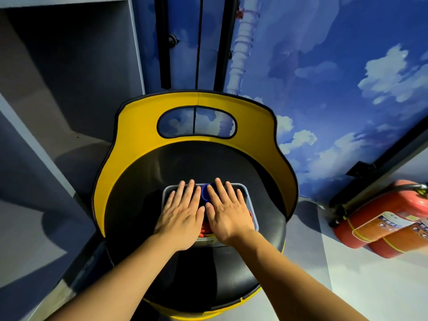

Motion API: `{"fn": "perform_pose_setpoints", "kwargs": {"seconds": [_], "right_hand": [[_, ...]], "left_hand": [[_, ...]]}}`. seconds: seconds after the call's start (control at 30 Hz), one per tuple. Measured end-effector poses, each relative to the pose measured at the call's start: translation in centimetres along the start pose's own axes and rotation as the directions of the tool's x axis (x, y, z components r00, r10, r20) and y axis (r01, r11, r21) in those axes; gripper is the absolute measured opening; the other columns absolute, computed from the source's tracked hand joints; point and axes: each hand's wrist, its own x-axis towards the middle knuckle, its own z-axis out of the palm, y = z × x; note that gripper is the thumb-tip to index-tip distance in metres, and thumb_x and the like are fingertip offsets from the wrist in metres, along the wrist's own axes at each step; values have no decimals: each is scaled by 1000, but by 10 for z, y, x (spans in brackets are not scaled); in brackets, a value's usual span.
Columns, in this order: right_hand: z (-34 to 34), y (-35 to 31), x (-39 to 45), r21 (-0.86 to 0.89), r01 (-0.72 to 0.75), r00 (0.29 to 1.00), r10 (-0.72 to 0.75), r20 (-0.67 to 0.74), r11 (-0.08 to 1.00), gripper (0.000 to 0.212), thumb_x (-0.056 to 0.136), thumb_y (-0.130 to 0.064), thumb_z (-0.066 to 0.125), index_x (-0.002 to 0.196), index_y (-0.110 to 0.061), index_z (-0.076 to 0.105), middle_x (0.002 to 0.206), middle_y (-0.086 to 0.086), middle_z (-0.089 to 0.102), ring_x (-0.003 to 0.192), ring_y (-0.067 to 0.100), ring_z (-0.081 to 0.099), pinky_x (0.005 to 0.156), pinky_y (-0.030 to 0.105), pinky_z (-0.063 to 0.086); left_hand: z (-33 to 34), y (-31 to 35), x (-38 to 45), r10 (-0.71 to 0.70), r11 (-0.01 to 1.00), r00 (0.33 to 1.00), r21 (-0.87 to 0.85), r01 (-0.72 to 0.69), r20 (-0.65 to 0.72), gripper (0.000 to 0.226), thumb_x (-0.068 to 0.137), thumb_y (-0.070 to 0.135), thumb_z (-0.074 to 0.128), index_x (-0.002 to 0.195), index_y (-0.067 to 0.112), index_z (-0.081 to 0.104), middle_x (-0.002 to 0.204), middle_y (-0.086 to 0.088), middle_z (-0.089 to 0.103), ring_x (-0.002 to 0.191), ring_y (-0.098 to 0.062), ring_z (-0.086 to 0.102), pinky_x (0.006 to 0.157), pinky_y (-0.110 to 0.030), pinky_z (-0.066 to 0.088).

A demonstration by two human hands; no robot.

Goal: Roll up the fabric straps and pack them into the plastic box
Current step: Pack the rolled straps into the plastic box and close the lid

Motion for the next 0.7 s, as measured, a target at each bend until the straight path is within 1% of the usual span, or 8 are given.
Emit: {"fn": "perform_pose_setpoints", "kwargs": {"seconds": [0.03,0.1,0.2,0.33,0.43,0.5,0.6,0.7], "right_hand": [[-1,1,-2,11,5,1000,-5,0,1000,59,106,-49,10,160,-28,1,166,-4,-16,153,21,-19,124,44,-10],[-3,3,-6,47,12,1000,-12,0,999,59,106,-51,13,160,-29,5,167,-5,-13,153,18,-17,124,42,-10],[-8,3,-16,106,19,1000,-17,-14,994,58,107,-48,25,160,-26,17,168,-4,0,155,18,-6,125,40,-3],[-27,6,-34,74,54,999,-54,-6,996,59,106,-41,33,158,-16,25,167,4,14,155,25,9,125,42,12],[-47,1,-52,20,51,998,-51,-31,998,61,104,-44,29,158,-15,25,167,5,17,154,24,11,124,43,14],[-61,-8,-66,0,59,996,-59,-70,998,63,103,-45,27,158,-15,25,166,5,19,154,25,12,125,42,13],[-84,-23,-89,-6,63,990,-63,-123,998,59,105,-41,33,158,-15,25,166,4,20,154,26,13,123,41,10],[-106,-38,-112,-34,76,978,-81,-192,997,59,102,-42,33,154,-15,33,160,5,34,150,27,25,121,44,20]], "left_hand": [[-2,0,0,-5,1000,1000,-15,5,8,77,89,52,-16,158,19,-10,167,-2,-15,153,-20,-17,124,-39,-6],[-10,1,-1,-17,997,999,-74,20,39,67,102,52,4,158,19,-10,168,0,-10,154,-17,-12,126,-37,-3],[-30,-2,-10,-27,984,999,-175,35,47,65,107,43,28,161,16,2,169,0,7,155,-14,0,127,-35,6],[-58,-3,-34,5,980,998,-198,8,62,57,107,34,36,160,20,21,167,3,18,155,-13,9,125,-34,14],[-80,1,-55,27,984,997,-178,-15,67,57,106,37,38,159,20,24,167,4,18,155,-14,9,126,-34,12],[-95,8,-69,16,993,1000,-117,-13,26,59,105,40,40,159,20,26,166,2,21,155,-18,12,126,-36,12],[-121,21,-90,0,999,998,-47,-3,-68,56,102,43,44,153,22,36,159,3,37,149,-19,27,123,-37,21],[-146,34,-111,-26,1000,992,-7,25,-121,48,100,45,47,144,26,47,145,5,52,136,-18,43,115,-38,33]]}}
